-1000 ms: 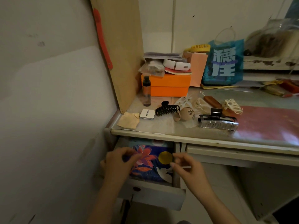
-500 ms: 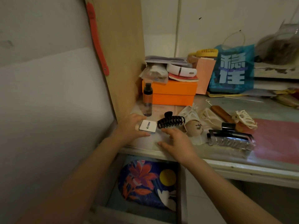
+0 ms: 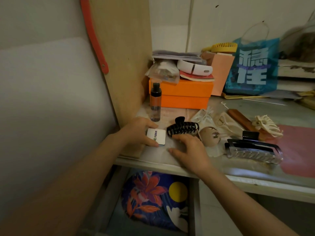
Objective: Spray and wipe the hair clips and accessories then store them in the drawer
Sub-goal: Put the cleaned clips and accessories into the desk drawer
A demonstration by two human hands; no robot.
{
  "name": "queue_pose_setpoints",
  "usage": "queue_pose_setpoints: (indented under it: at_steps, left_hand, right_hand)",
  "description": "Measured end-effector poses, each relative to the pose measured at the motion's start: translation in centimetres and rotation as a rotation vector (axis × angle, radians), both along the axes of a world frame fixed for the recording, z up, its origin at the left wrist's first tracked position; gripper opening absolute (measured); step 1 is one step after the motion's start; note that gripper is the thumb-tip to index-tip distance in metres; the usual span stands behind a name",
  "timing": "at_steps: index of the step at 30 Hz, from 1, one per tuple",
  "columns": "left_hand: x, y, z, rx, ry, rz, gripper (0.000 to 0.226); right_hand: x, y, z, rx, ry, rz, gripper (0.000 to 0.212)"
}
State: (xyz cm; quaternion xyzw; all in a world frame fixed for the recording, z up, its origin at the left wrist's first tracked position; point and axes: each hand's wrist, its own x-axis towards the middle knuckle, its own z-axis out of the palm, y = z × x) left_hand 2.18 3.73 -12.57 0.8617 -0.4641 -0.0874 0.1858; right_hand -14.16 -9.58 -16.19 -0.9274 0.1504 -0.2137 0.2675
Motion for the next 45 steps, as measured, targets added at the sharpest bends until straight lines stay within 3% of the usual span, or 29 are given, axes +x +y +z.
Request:
queue_pose_setpoints:
  at_steps: [9,21,28,33,39,45]
  left_hand:
    - [-3.9,3.0,0.7,-0.15,-0.244,-0.176,0.076]
    - [-12.2,6.8,-2.3,-0.212,-0.094,-0.282,0.067]
    - [-14.0,7.1,-7.7,-0.098,0.004,-0.221,0.066]
    - [-13.5,5.6,-9.6,0.047,0.068,-0.19,0.062]
    - [-13.6,3.5,-11.5,0.261,-0.025,-0.369,0.048]
    - [-13.6,3.0,-12.6,0.39,-0.128,-0.444,0.048]
  right_hand:
    - [-1.8,0.9,1.3,0.127,0.007,0.189,0.078]
    - [-9.8,2.7,-0.3,-0.011,0.078,0.38,0.06]
    - [-12.3,3.0,-4.8,-0.154,0.181,0.317,0.058]
    - [-13.7,2.7,-6.1,-0.124,0.172,0.25,0.064]
    - [-14.6,2.6,-7.4,0.002,0.125,0.239,0.054]
    - [-15.0,2.8,-8.4,0.108,0.111,0.202,0.065]
